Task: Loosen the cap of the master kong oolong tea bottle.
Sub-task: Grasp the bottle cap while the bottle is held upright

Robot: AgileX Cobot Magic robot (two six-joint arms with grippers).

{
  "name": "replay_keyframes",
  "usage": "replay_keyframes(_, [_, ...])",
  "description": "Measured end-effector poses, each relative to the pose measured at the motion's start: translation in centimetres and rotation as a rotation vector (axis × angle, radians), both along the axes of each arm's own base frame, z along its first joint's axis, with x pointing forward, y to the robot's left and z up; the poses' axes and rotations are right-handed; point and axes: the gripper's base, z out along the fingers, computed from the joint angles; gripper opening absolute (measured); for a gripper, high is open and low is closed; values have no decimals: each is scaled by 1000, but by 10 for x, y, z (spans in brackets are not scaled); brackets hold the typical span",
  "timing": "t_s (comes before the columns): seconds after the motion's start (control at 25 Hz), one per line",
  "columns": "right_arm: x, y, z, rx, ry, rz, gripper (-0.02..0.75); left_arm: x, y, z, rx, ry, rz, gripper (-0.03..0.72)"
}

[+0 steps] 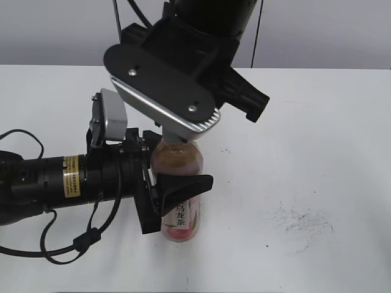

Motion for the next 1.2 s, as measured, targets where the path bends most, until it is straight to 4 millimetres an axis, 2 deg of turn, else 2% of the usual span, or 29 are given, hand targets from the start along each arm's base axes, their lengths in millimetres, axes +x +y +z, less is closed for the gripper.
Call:
replay_keyframes(0.08, [0,0,0,5,7,-9,269,-1,0,0,1,-1,-8,445])
replay_keyframes(0.2, [0,0,0,24,72,-215,275,-1,0,0,2,-3,-12,445])
replay_keyframes(0.28, [-1,1,0,48,141,-419,360,-1,0,0,1,-3,-11,445])
replay_keyframes(0.4, [-2,1,0,89,270,-808,560,-1,0,0,1,-3,-11,445])
replay_keyframes(0.48, [-1,0,0,108,333,-1068,587,-1,0,0,1,-3,-11,445])
replay_keyframes(0.68, [2,-2,0,160,451,-1576,477,-1,0,0,1,-3,-11,445])
replay_keyframes(0.8, [2,-2,0,177,496,-1720,456,-1,0,0,1,-3,-11,445])
replay_keyframes(0.92, [1,-2,0,182,510,-1764,406,-1,0,0,1,-3,-11,445])
replay_keyframes(1.04, [1,-1,0,179,513,-1748,262,0,0,0,0,-1,-8,445])
replay_keyframes(1.2, [1,-1,0,159,461,-1564,264,0,0,0,1,-1,-7,445])
